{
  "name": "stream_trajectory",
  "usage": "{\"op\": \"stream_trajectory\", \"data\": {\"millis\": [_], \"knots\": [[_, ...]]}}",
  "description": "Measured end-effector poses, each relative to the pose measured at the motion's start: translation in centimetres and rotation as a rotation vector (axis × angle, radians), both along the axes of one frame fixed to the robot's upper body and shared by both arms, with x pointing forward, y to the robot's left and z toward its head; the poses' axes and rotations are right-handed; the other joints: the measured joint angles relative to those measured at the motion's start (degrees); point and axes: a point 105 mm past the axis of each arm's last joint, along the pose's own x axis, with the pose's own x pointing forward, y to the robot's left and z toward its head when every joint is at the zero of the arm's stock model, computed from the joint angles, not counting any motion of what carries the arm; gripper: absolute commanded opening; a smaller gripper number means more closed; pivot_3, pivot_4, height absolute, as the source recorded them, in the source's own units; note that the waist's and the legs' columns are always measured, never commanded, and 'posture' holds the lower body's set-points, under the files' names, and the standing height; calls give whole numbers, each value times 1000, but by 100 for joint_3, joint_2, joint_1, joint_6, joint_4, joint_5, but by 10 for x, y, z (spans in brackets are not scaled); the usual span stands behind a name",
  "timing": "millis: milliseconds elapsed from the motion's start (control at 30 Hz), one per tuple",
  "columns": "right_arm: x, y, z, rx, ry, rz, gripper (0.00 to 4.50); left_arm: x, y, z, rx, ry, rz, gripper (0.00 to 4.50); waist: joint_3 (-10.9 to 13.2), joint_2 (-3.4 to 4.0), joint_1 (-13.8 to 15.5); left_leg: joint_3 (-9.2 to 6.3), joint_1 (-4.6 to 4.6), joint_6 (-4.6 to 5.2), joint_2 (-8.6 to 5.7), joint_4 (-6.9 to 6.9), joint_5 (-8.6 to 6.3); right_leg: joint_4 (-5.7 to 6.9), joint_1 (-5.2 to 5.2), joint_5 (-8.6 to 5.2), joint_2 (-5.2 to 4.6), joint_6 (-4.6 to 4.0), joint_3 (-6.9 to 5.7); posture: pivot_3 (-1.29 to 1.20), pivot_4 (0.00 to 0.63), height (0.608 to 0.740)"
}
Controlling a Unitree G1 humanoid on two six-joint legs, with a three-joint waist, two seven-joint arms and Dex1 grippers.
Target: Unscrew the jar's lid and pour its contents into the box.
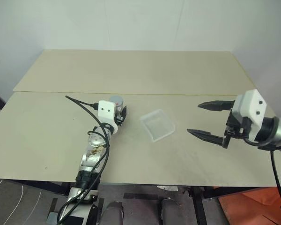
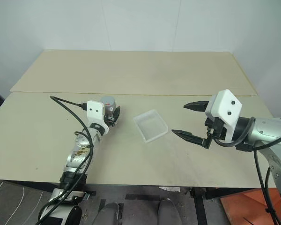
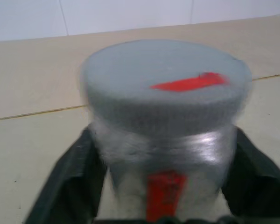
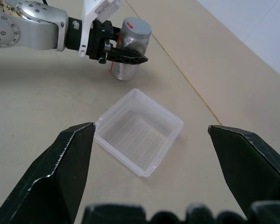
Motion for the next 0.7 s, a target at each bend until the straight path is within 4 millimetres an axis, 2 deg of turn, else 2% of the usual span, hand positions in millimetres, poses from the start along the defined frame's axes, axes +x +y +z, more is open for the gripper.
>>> {"op": "stream_trajectory", "data": {"millis": [33, 67, 367, 467, 600, 700], "knots": [[0, 0, -1, 0, 3, -1, 4500, 0, 0, 0, 0, 1, 0, 1969, 0, 0, 0, 0, 0, 0, 0, 0, 0, 0, 0, 0, 0, 0, 0, 0, 150, 740], [0, 0, -1, 0, 4, -1, 4500, 0, 0, 0, 0, 1, 0, 1938, 0, 0, 0, 0, 0, 0, 0, 0, 0, 0, 0, 0, 0, 0, 0, 0, 150, 740], [-3, 5, 2, 26, -3, 21, 4500, 0, 0, 4, 5, -5, -55, 1938, 0, 0, -3, 0, 0, -1, 0, 0, 1, 0, 0, 0, 0, 0, 0, 0, 150, 740], [-1, 10, 7, 58, -29, 27, 4500, -1, 4, 22, 26, -27, -170, 1938, 1, -1, -31, 0, 1, -3, 1, -1, 2, 2, -2, 0, 1, 0, 0, 0, 150, 740], [5, 21, 19, 118, -67, 54, 4500, -7, 6, 59, 25, -59, -385, 1938, 1, 0, -41, 0, 0, -4, 1, -1, 2, 0, -3, -1, 1, 1, -1, 0, 150, 740], [14, 36, 26, 186, -53, 77, 4500, -20, 4, 83, 36, -38, -619, 1938, 4, 3, -78, 0, -3, -5, 1, -2, 3, 2, -6, -1, 1, 1, -1, 0, 150, 740]]}}
